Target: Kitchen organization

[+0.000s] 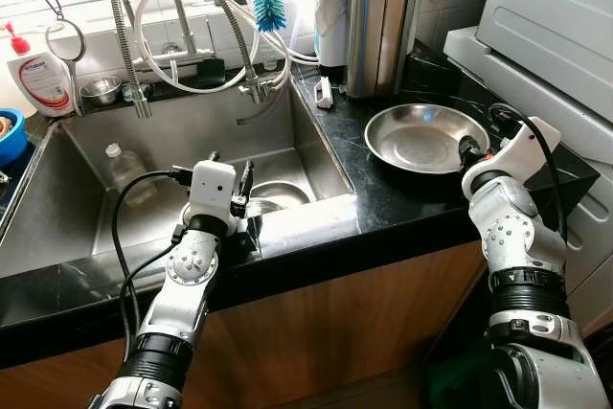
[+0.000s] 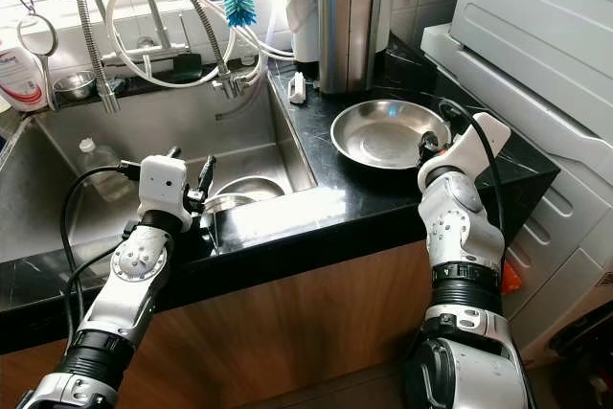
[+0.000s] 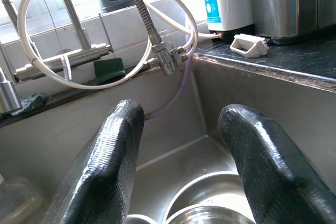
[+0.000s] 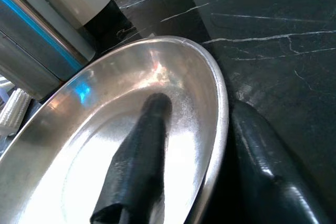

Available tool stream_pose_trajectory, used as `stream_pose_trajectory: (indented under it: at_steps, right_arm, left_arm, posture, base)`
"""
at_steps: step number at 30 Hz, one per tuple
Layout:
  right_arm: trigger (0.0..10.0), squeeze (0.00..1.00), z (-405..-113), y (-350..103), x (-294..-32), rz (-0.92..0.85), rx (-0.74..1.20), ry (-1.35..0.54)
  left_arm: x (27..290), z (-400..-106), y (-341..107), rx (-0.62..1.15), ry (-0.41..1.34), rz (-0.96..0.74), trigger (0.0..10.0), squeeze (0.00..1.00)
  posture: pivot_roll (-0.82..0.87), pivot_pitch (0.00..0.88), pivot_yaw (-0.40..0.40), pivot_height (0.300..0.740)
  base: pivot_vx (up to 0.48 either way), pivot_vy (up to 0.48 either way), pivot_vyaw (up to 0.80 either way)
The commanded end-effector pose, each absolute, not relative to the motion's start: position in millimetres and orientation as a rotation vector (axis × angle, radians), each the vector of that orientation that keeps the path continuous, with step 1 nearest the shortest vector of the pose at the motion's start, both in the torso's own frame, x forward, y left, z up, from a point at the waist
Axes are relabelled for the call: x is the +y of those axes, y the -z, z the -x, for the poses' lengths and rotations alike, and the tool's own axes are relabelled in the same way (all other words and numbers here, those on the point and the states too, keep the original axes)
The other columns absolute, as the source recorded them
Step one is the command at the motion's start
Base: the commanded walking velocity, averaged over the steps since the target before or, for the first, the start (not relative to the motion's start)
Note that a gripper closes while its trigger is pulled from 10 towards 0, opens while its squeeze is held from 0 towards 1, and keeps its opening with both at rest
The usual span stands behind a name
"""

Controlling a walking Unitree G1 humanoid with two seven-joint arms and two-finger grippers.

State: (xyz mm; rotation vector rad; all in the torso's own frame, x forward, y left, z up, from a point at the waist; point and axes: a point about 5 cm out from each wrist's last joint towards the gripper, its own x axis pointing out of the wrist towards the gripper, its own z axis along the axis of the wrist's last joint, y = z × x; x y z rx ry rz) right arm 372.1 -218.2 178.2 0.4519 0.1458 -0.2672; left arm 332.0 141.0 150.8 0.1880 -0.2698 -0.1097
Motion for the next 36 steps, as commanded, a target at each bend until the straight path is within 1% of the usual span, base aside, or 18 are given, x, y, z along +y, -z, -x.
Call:
stream_pose_trajectory:
  at_steps: [1, 15, 16, 17, 18, 19, 20, 21, 22, 25, 28, 30, 33, 36]
  right_arm:
    - [0.0, 0.00, -375, -183, -213, -0.454, 0.137, 0.256]
    - [0.0, 0.00, -376, -185, -210, -0.454, 0.111, 0.264]
    - [0.0, 0.00, -376, -187, -210, -0.460, 0.088, 0.259]
    - [0.0, 0.00, -376, -194, -208, -0.429, 0.025, 0.230]
    - [0.0, 0.00, -376, -194, -208, -0.429, 0.025, 0.230]
    - [0.0, 0.00, -376, -204, -204, -0.376, -0.055, 0.193]
    - [0.0, 0.00, -376, -204, -204, -0.376, -0.055, 0.193]
    - [10.0, 0.00, -374, -216, -195, -0.265, -0.170, 0.138]
    - [10.0, 0.00, -372, -218, -189, -0.241, -0.203, 0.110]
    - [10.0, 0.00, -368, -218, -174, -0.241, -0.257, 0.035]
    - [10.0, 0.00, -364, -220, -165, -0.238, -0.301, -0.005]
    - [10.0, 0.00, -359, -228, -156, -0.137, -0.387, -0.029]
    - [10.0, 0.00, -357, -231, -150, -0.126, -0.427, -0.064]
    - [10.0, 0.00, -356, -232, -148, -0.113, -0.445, -0.077]
  left_arm:
    - [146, -331, -152, -0.269, 0.090, -0.204, 10.0, 0.00]
    - [146, -332, -154, -0.273, 0.095, -0.210, 10.0, 0.00]
    - [146, -332, -154, -0.272, 0.095, -0.210, 10.0, 0.00]
    - [146, -332, -154, -0.272, 0.094, -0.210, 10.0, 0.00]
    - [146, -332, -154, -0.272, 0.094, -0.210, 10.0, 0.00]
    - [146, -332, -154, -0.275, 0.091, -0.209, 10.0, 0.00]
    - [146, -332, -154, -0.275, 0.091, -0.209, 10.0, 0.00]
    - [147, -332, -154, -0.282, 0.079, -0.203, 10.0, 0.00]
    - [147, -332, -154, -0.283, 0.075, -0.201, 10.0, 0.00]
    - [146, -331, -154, -0.296, 0.062, -0.190, 10.0, 0.00]
    - [145, -331, -155, -0.302, 0.052, -0.178, 10.0, 0.00]
    - [146, -330, -157, -0.315, 0.038, -0.172, 10.0, 0.00]
    - [147, -331, -158, -0.319, 0.029, -0.171, 10.0, 0.00]
    - [149, -331, -161, -0.333, 0.014, -0.172, 10.0, 0.00]
  posture:
    - [-0.13, 0.000, 0.052, 0.740]
    - [-0.13, 0.000, 0.056, 0.740]
    - [-0.13, 0.000, 0.057, 0.740]
    - [-0.13, 0.000, 0.057, 0.740]
    - [-0.13, 0.000, 0.057, 0.740]
    - [-0.13, 0.000, 0.057, 0.740]
    - [-0.13, 0.000, 0.057, 0.740]
    - [-0.13, 0.000, 0.058, 0.740]
    - [-0.14, 0.000, 0.060, 0.740]
    - [-0.14, 0.000, 0.058, 0.740]
    - [-0.13, 0.000, 0.056, 0.740]
    - [-0.13, 0.000, 0.055, 0.740]
    - [-0.13, 0.000, 0.054, 0.740]
    - [-0.13, 0.000, 0.052, 0.740]
  base:
    - [0.000, 0.000, 0.00]
    - [0.000, 0.000, 0.00]
    - [0.000, 0.000, 0.00]
    - [0.000, 0.000, 0.00]
    - [0.000, 0.000, 0.00]
    - [0.000, 0.000, 0.00]
    - [0.000, 0.000, 0.00]
    - [0.000, 0.000, 0.00]
    - [0.000, 0.000, 0.00]
    - [0.000, 0.000, 0.00]
    - [0.000, 0.000, 0.00]
    - [0.000, 0.390, 0.00]
    - [0.000, 0.472, 0.00]
    - [0.000, 0.472, 0.77]
